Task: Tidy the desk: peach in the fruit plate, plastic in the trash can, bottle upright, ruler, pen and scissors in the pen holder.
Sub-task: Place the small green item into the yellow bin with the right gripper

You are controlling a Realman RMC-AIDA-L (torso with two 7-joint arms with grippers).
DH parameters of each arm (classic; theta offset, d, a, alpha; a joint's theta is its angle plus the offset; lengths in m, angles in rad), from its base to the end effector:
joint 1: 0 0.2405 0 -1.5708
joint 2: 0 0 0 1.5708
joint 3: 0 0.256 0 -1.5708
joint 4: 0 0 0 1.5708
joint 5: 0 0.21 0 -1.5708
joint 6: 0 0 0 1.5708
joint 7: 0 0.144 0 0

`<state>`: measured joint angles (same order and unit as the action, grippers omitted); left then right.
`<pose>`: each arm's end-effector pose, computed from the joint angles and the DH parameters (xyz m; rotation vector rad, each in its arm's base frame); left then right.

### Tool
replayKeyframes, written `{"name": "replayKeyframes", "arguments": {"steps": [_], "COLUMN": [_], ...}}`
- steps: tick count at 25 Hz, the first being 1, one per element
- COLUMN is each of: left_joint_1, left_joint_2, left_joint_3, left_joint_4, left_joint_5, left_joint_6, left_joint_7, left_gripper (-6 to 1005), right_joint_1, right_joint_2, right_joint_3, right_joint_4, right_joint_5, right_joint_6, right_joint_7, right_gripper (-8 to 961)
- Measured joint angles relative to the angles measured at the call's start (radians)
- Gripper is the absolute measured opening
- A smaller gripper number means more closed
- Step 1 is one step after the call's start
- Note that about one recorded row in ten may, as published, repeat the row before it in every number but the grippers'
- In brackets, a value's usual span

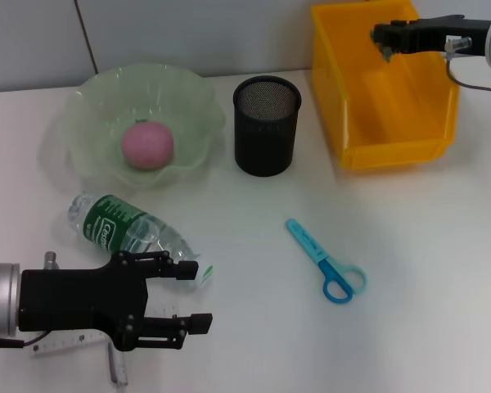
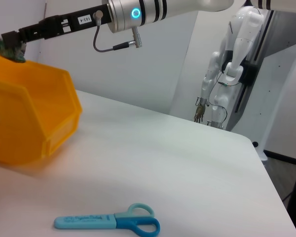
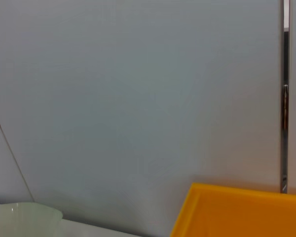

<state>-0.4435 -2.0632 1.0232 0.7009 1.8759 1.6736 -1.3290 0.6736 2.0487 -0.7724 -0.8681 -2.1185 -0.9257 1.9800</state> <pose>-0.2509 0.2859 -0.0243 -3.0275 -0.4470 -0.6910 0.2405 0.4495 0.0720 -2.1011 0.9110 0.4616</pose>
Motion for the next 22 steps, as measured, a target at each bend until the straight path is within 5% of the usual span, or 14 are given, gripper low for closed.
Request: {"name": "replayKeyframes", "arguments": {"steps": [4,18,22], "left_joint_1": [0.000,0.000,-0.002], "left_joint_2": [0.000,0.000,0.000], "left_joint_3": [0.000,-0.004,-0.006], "left_joint_4": [0.000,0.000,0.000], "left_joint_5": [0.000,0.000,0.000], "left_joint_6": [0.000,0.000,0.000], "left_joint_7": [0.002,0.005,0.005], "left_gripper": [761,760,760], "right_joint_1": [0.001,0.004,0.005], "right_joint_2": [0.003,0.005,0.005], "right_joint_3": [0.000,0.005,0.009], "right_joint_4": [0.000,-0.008,-0.013], "right_joint_5": [0.001,0.009,0.013], "right_joint_6": [0.011,0.016,0.016], "right_joint_7": [0.000,-0.001,-0.001], "right_gripper": [202,737,737]}}
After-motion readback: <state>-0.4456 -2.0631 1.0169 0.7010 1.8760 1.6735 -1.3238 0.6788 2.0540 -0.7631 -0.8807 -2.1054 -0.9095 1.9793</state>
